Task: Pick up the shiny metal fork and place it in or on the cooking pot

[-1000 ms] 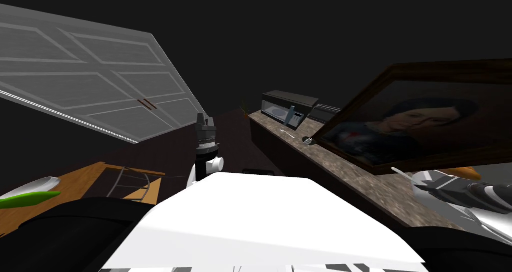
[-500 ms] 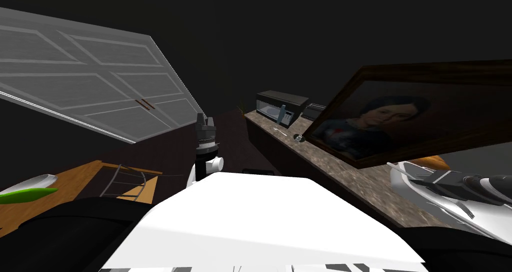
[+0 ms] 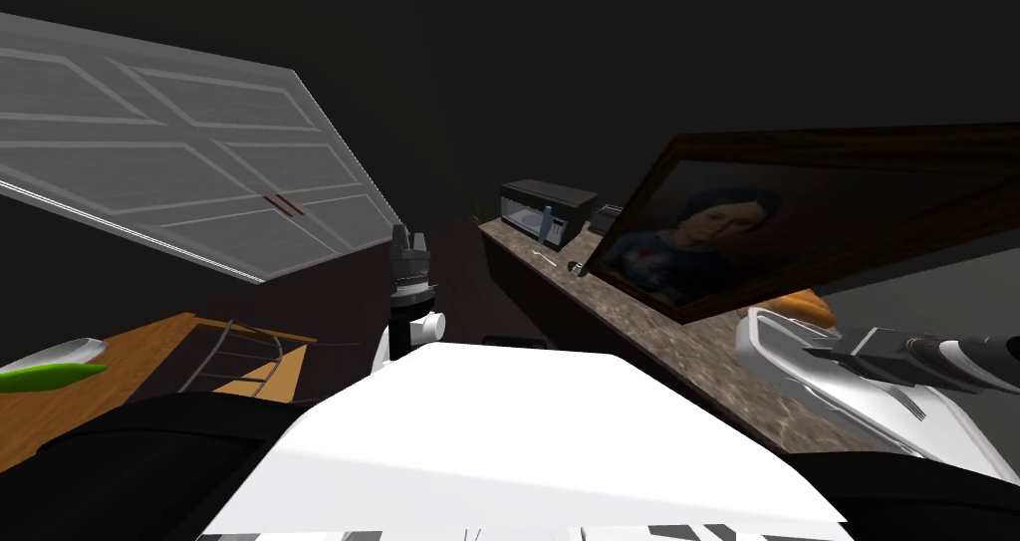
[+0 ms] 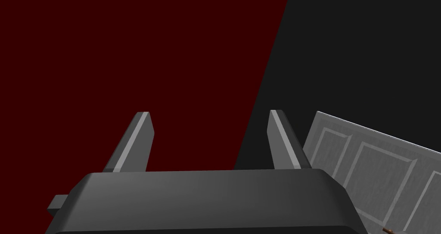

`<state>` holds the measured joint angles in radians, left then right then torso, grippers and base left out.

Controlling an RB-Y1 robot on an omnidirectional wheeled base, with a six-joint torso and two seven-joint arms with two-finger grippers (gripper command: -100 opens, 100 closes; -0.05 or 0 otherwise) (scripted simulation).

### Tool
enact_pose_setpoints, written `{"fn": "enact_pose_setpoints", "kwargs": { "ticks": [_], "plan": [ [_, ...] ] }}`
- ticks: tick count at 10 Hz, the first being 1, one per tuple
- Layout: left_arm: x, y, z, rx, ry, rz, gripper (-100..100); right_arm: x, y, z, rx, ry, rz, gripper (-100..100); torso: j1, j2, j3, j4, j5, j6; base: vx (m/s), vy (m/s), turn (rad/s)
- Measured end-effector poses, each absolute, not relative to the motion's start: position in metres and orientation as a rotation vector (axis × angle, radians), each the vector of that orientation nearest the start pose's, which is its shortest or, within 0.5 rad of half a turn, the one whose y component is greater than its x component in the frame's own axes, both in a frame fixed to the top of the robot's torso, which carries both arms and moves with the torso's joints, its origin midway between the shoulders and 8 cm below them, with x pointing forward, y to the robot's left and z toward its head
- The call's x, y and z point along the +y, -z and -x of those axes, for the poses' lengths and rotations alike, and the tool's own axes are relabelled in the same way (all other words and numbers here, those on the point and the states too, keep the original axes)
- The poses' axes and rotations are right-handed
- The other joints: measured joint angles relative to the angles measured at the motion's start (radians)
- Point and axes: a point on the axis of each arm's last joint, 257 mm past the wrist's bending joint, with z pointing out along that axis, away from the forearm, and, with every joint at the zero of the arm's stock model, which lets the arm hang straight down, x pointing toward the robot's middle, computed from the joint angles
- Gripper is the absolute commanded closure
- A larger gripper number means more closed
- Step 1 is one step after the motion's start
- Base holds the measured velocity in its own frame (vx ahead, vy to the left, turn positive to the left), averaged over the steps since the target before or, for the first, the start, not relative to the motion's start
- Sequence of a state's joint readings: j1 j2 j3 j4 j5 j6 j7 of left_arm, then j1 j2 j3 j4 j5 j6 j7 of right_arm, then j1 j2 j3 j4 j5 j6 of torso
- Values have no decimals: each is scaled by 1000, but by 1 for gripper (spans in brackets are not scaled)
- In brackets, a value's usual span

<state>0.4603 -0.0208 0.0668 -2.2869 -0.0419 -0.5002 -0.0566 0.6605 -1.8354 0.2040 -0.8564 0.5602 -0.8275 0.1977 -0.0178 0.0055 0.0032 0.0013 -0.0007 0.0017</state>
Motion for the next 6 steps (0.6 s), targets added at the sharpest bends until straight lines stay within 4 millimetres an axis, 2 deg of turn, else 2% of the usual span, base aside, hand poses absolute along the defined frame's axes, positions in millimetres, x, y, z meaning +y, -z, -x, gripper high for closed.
{"fn": "enact_pose_setpoints", "kwargs": {
  "ticks": [2, 4, 6],
  "plan": [
    [293, -41, -341, 598, 1178, 585, 0, -774, 172, -194, 2737, 467, 908, 100, 0, -1, -1, -1, 0, -1, -54, -202, -1],
    [293, -41, -341, 598, 1178, 585, 0, -768, 169, -199, 2724, 450, 946, 100, 5, -4, -2, -1, 1, -1, -46, -125, -1],
    [293, -41, -341, 598, 1178, 585, 0, -760, 166, -205, 2714, 417, 986, 100, 5, -2, -2, -1, 1, -1, -61, -172, 0]
  ]
}}
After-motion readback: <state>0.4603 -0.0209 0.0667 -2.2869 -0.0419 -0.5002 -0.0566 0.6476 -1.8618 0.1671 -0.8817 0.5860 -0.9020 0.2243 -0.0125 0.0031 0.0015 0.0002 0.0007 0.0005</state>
